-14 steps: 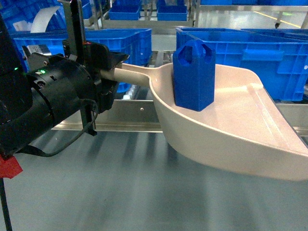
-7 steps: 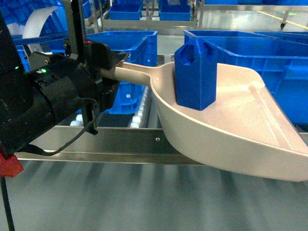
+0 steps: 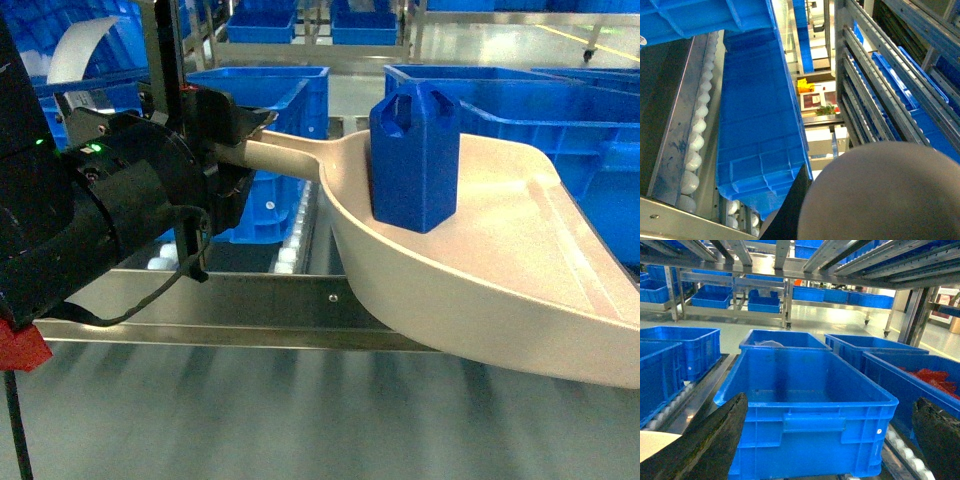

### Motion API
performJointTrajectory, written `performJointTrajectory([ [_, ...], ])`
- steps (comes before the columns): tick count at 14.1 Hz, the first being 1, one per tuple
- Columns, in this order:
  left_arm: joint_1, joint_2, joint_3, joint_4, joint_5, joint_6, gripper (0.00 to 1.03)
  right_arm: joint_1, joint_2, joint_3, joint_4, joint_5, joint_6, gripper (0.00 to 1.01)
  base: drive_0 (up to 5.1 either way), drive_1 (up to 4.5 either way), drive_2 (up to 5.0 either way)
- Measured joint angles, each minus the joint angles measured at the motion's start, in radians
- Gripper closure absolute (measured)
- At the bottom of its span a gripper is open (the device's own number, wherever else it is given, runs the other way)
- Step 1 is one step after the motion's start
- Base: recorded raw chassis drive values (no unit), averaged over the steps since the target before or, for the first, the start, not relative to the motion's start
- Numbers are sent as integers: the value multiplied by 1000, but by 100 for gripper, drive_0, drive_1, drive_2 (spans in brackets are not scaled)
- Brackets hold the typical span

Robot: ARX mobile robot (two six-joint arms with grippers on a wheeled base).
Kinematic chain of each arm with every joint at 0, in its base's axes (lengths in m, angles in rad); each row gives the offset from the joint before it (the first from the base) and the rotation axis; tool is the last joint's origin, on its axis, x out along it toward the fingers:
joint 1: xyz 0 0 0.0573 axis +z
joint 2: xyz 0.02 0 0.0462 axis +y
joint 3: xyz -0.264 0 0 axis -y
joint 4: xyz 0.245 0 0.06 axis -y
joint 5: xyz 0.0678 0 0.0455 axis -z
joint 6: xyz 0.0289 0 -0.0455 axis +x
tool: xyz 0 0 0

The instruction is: Place part in tray to right shelf

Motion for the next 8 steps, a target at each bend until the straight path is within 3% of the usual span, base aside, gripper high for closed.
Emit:
performJointTrajectory([
  [8, 0, 0, 0, 0, 0, 0, 90, 0, 0, 0, 0, 0, 0, 3, -172, -172, -172],
])
